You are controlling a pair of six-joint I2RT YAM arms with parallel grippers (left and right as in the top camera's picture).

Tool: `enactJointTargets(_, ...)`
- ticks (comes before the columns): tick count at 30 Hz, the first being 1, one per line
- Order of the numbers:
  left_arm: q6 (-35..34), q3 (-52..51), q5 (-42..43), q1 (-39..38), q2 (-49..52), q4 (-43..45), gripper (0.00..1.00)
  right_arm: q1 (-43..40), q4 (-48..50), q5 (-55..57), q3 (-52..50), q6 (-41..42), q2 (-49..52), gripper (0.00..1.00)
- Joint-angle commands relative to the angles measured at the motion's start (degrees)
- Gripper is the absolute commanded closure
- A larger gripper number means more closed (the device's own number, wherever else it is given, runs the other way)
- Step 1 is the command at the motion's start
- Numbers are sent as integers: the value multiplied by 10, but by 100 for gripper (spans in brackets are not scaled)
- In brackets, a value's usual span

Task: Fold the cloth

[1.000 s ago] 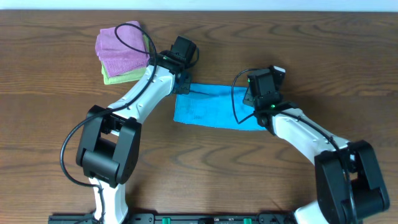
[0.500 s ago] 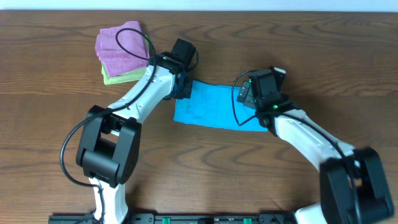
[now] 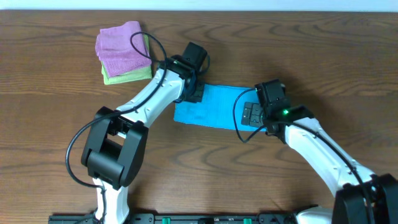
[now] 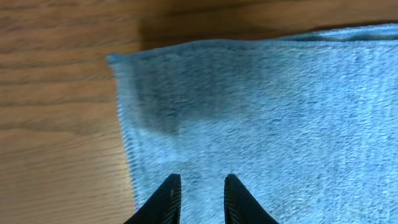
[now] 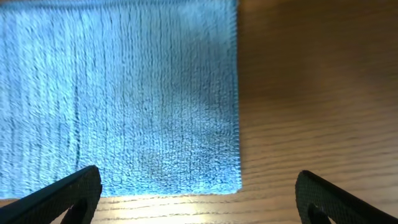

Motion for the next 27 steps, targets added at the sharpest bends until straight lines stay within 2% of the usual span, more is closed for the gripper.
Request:
enactJointTargets(1,-3,-2,3,0,25,9,75,-21,11,-13,-7,-20,9,1)
enactJointTargets(7,-4,-2,-1,0,86,9,78,-67,28,-25,-7,-23,9,1)
enactJointTargets(15,-4,-2,-9,0,91,-45,79,-77,62,-126,-8,-78,22,1)
enactJointTargets(19,-4,-2,-38,0,91,-70,81,-77,72,-151,-8,-82,58,1)
enactJointTargets(27,-4,-2,-38,0,91,-68,80,-78,107,-171,-8,-103,136,2)
